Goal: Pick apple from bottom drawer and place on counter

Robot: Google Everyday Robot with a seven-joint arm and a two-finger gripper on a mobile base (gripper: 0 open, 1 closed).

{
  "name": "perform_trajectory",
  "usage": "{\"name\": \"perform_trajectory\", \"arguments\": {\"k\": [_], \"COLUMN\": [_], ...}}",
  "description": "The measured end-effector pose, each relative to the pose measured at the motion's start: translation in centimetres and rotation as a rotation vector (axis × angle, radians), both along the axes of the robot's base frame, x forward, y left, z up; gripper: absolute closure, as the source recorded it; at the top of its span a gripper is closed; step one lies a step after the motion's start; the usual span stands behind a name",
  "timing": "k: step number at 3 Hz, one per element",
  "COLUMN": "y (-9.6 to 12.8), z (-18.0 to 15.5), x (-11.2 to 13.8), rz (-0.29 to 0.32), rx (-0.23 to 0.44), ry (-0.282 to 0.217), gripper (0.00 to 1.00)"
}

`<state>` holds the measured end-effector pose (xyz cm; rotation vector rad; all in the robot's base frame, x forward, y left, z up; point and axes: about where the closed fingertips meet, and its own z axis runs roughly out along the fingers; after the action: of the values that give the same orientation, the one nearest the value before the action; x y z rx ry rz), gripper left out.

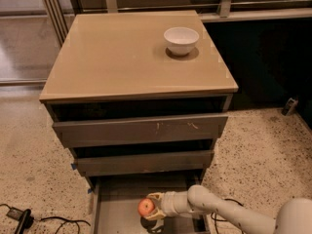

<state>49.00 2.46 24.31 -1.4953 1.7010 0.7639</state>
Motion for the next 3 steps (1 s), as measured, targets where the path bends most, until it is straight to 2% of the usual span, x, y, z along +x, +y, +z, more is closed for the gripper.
{"name": "perform_trajectory", "arguments": {"k": [1, 2, 3], "y": [-1.3, -3.0, -5.1], "z": [5.5, 12.4, 21.0], "x": [-0.1, 0.0, 0.8], "rz": [0.019, 0.047, 0.051], "rx": [0.015, 0.017, -0.02], "ry": [-0.053, -0.102, -0.138], "gripper": [1.0, 1.0, 1.0]}}
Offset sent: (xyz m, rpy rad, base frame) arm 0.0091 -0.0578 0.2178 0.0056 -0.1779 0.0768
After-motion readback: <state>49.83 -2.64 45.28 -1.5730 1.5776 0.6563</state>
